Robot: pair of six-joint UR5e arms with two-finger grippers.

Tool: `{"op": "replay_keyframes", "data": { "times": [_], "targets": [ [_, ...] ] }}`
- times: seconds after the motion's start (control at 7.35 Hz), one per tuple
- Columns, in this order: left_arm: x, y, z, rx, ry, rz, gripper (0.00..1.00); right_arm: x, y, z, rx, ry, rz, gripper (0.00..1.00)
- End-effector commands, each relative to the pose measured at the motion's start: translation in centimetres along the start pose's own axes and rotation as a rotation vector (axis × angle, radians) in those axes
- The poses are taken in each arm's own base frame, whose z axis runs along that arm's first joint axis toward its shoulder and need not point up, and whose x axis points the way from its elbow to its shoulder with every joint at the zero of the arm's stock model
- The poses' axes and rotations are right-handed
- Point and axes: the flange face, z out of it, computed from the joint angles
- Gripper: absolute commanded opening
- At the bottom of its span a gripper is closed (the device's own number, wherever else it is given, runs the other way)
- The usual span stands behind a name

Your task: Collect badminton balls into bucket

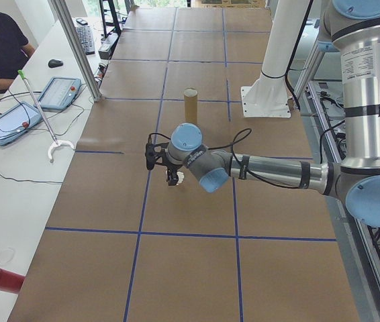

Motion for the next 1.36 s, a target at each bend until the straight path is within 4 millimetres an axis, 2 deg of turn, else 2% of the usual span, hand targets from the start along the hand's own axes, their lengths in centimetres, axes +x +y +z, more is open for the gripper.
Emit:
{"op": "replay_keyframes", "data": {
  "times": [0.0, 0.27, 0.41, 0.68, 0.82, 0.95, 1.09, 1.22],
  "targets": [
    [-0.8, 0.8, 2.4, -0.003, -0.006, -0.130, 1.00, 0.0, 0.0, 0.0, 0.000, 0.000, 0.000, 1.00],
    [3.8, 2.4, 7.7, -0.013, -0.003, -0.247, 1.00, 0.0, 0.0, 0.0, 0.000, 0.000, 0.000, 1.00],
    [4.0, 3.3, 8.5, -0.022, 0.022, -0.235, 1.00, 0.0, 0.0, 0.0, 0.000, 0.000, 0.000, 1.00],
    [1.3, 3.7, 10.3, -0.008, 0.065, -0.256, 1.00, 0.0, 0.0, 0.0, 0.000, 0.000, 0.000, 1.00],
    [2.6, 3.8, 12.2, -0.001, 0.073, -0.295, 1.00, 0.0, 0.0, 0.0, 0.000, 0.000, 0.000, 1.00],
    [3.4, 4.9, 14.4, 0.002, 0.061, -0.320, 1.00, 0.0, 0.0, 0.0, 0.000, 0.000, 0.000, 1.00],
    [4.6, 5.3, 15.4, -0.004, 0.067, -0.337, 1.00, 0.0, 0.0, 0.0, 0.000, 0.000, 0.000, 1.00],
    [4.2, 5.1, 16.1, -0.005, 0.056, -0.344, 1.00, 0.0, 0.0, 0.0, 0.000, 0.000, 0.000, 1.00]
  ]
}}
